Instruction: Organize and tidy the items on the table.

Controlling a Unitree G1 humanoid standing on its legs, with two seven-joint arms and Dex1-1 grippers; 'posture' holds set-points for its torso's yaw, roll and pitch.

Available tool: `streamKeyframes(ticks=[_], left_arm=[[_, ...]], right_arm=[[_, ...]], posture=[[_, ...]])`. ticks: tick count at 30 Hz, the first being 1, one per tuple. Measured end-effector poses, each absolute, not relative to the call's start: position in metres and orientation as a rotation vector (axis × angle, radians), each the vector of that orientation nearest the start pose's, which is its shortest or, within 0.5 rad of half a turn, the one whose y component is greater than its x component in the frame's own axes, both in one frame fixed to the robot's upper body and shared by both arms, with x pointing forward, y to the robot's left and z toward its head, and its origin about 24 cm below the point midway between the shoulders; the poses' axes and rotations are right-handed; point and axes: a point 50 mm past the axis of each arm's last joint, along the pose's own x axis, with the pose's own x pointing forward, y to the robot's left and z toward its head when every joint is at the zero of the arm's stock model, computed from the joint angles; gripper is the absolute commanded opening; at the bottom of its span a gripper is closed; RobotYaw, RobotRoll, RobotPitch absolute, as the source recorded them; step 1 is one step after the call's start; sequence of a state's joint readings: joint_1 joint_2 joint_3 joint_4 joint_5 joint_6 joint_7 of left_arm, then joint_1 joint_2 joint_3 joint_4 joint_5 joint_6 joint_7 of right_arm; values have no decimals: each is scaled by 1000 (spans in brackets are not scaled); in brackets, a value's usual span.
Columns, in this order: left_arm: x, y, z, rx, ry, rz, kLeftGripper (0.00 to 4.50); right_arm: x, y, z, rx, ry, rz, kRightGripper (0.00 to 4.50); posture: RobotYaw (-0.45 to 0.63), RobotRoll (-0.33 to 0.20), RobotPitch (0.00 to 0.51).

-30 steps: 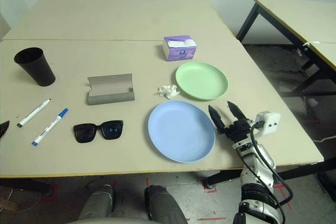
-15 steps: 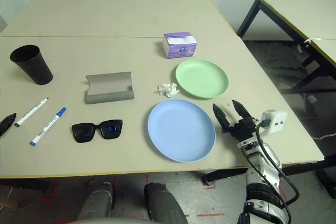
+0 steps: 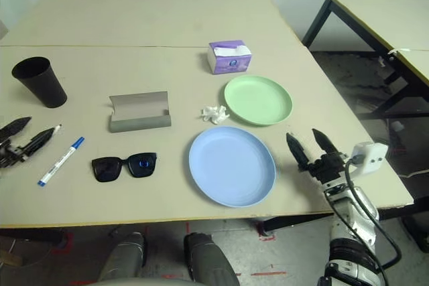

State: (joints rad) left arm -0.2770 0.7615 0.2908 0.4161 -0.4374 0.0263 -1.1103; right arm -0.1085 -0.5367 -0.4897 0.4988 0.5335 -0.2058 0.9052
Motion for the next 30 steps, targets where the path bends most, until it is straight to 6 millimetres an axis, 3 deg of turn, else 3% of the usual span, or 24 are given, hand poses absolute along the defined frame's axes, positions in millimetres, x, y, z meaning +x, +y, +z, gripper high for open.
streamKeyframes(ticks=[6, 15, 23, 30], left_arm=[[285, 297, 137, 347, 94, -962, 4485], [297, 286, 120, 360, 94, -1025, 4485], [292, 286, 109, 369, 95, -1028, 4485], [283, 291, 101, 357, 109, -1000, 4485]], right_arm=[[211, -334, 94, -26, 61, 327, 4500], [176, -299, 122, 176, 458, 506, 4500], [181, -278, 140, 226, 642, 609, 4500], [186, -271, 127, 248, 775, 609, 4500]], posture=[[-179, 0, 120], [-204, 0, 124], [-160, 0, 128], [-111, 0, 124]])
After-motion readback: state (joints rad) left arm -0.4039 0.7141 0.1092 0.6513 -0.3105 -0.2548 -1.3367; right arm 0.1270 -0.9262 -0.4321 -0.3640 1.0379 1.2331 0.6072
